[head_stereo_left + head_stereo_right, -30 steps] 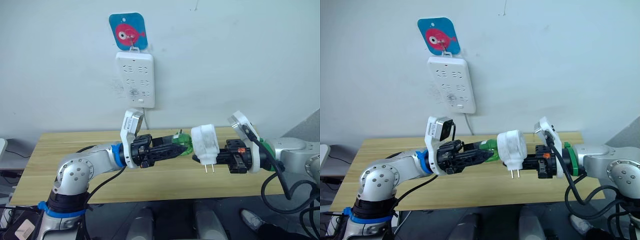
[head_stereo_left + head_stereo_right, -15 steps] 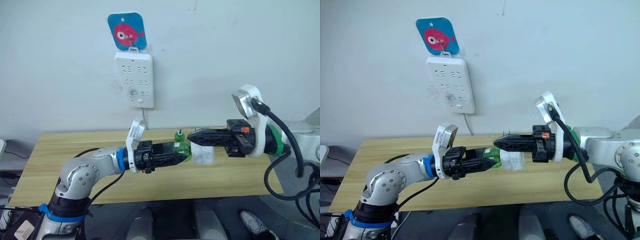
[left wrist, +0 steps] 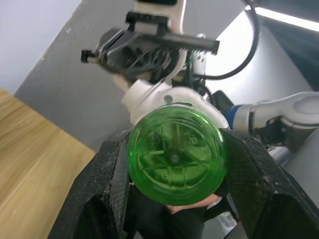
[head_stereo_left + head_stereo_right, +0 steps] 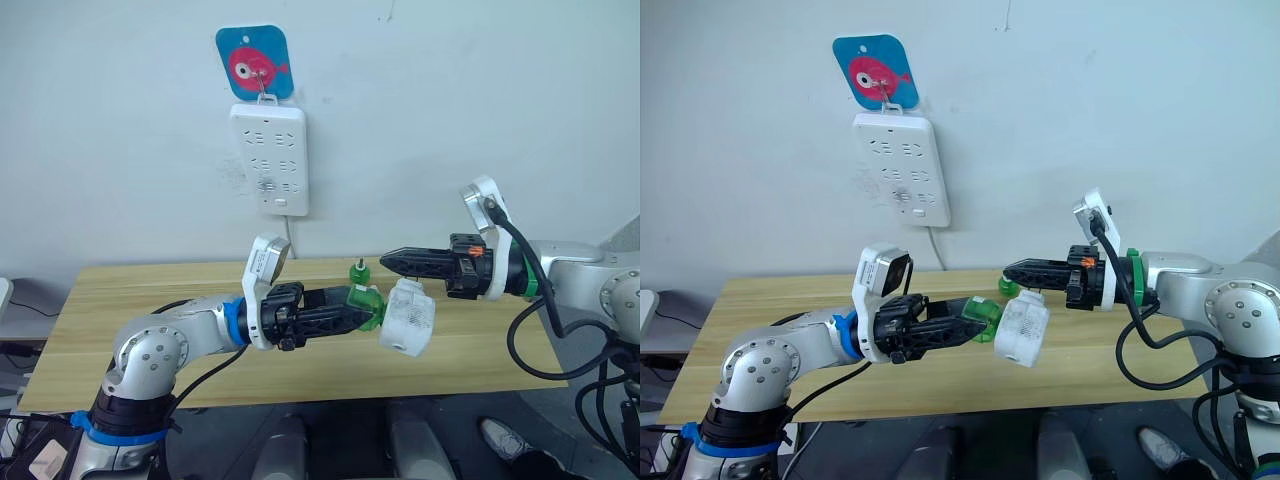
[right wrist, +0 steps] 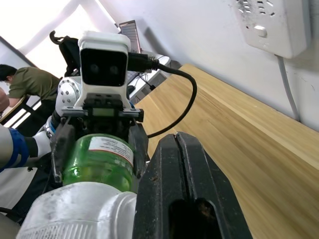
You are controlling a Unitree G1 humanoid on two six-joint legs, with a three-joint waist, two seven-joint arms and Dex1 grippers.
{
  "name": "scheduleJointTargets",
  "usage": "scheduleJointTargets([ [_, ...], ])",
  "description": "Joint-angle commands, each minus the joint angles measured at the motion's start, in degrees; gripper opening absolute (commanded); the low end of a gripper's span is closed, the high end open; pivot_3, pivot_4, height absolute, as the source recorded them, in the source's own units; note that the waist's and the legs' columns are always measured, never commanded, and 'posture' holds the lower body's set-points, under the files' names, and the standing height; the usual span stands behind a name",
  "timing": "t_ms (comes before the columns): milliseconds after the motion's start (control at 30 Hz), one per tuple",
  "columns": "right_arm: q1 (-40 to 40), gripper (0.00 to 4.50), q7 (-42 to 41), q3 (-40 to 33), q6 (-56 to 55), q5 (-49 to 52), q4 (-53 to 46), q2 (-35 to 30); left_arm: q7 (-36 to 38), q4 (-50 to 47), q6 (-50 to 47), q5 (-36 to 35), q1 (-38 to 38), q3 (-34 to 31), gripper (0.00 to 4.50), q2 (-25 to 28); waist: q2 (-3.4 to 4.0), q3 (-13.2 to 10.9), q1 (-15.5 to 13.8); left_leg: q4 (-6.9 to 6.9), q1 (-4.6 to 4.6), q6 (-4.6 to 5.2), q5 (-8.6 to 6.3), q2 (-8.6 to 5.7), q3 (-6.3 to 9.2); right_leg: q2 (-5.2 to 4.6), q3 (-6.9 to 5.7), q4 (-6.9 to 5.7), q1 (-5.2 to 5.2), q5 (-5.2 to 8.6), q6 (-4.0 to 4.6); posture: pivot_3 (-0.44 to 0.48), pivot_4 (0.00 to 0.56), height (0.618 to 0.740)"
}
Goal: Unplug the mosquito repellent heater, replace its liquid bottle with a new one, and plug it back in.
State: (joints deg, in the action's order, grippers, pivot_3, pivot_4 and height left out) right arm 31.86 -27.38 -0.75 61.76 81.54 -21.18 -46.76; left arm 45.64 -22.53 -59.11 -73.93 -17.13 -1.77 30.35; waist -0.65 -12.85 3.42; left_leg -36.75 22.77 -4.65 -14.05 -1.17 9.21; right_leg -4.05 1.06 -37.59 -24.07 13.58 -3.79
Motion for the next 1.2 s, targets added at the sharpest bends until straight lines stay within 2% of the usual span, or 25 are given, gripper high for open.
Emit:
scheduleJointTargets([
  [33,0.03,0.0,0.69,-2.7,0.13,1.27,-0.42,0.84,0.33,-1.09,0.4,-1.47,-0.67,-1.04,2.37,0.1,0.0,0.0,0.0,0.0,0.0,0.0,0.0,0.0,0.0,0.0,0.0,0.0,0.0,0.0,0.0,-0.105,0.201,0.74],
  [200,0.22,0.0,1.39,-4.52,0.11,1.83,-1.0,0.74,0.09,-0.94,1.2,0.31,-0.04,-0.98,2.37,0.07,0.0,0.0,0.0,0.0,0.01,0.0,0.0,0.0,0.0,0.0,0.01,0.0,0.0,0.0,0.0,-0.107,0.202,0.74],
  [333,-1.61,0.0,1.51,-9.08,1.68,3.96,-0.2,-2.95,-1.25,-1.13,7.63,8.24,0.13,-0.8,2.37,-1.42,-0.01,0.0,-0.21,0.0,0.02,0.0,0.0,-0.01,0.0,0.0,-0.01,0.02,0.0,-0.01,0.01,-0.105,0.203,0.74],
  [367,-3.11,0.17,1.53,-10.5,1.96,4.24,0.12,-3.95,-1.72,-0.98,8.59,9.17,0.09,-0.86,2.37,-2.07,-0.01,-0.01,-0.22,0.0,0.02,0.0,0.0,-0.01,0.0,0.0,-0.01,0.04,0.01,-0.01,0.01,-0.104,0.203,0.74],
  [467,-9.04,0.9,3.84,-15.41,2.3,7.4,0.9,-5.88,-3.95,0.27,10.57,10.66,-0.06,-1.58,2.37,-4.4,-0.03,-0.01,-0.32,0.0,0.04,0.01,0.0,-0.01,0.01,0.0,-0.01,0.1,0.04,-0.02,0.02,-0.112,0.205,0.74],
  [600,-17.87,2.37,10.84,-19.74,1.29,15.2,0.29,-6.06,-4.9,0.99,9.81,9.17,-0.39,-2.11,2.37,-6.14,-0.02,-0.01,-0.18,-0.01,0.06,0.02,-0.01,-0.01,-0.02,0.0,0.01,0.13,0.03,-0.04,-0.01,-0.122,0.206,0.74],
  [700,-24.62,3.44,17.14,-20.13,-0.83,24.72,-0.83,-6.09,-4.45,1.45,8.69,8.16,-0.97,-2.22,2.37,-5.99,-0.02,-0.01,-0.05,-0.02,0.05,0.04,-0.02,0.0,-0.03,0.0,0.02,0.11,0.03,-0.04,-0.01,-0.128,0.206,0.74],
  [800,-28.33,4.46,17.49,-19.05,-1.3,31.11,-1.62,-6.94,-3.28,2.27,8.05,8.04,-1.94,-2.21,2.37,-5.28,-0.02,-0.01,0.07,-0.02,0.05,0.07,-0.04,-0.01,-0.06,0.0,0.05,0.11,0.04,-0.03,-0.01,-0.128,0.205,0.74],
  [1200,-24.79,4.5,11.36,-9.5,-0.86,31.46,-1.32,-1.33,-1.3,1.5,5.7,6.35,-3.07,-1.86,2.37,-4.6,-0.02,-0.01,0.03,-0.04,0.04,0.08,-0.05,-0.02,-0.04,0.01,0.04,0.14,0.06,0.12,-0.27,-0.106,0.198,0.74],
])
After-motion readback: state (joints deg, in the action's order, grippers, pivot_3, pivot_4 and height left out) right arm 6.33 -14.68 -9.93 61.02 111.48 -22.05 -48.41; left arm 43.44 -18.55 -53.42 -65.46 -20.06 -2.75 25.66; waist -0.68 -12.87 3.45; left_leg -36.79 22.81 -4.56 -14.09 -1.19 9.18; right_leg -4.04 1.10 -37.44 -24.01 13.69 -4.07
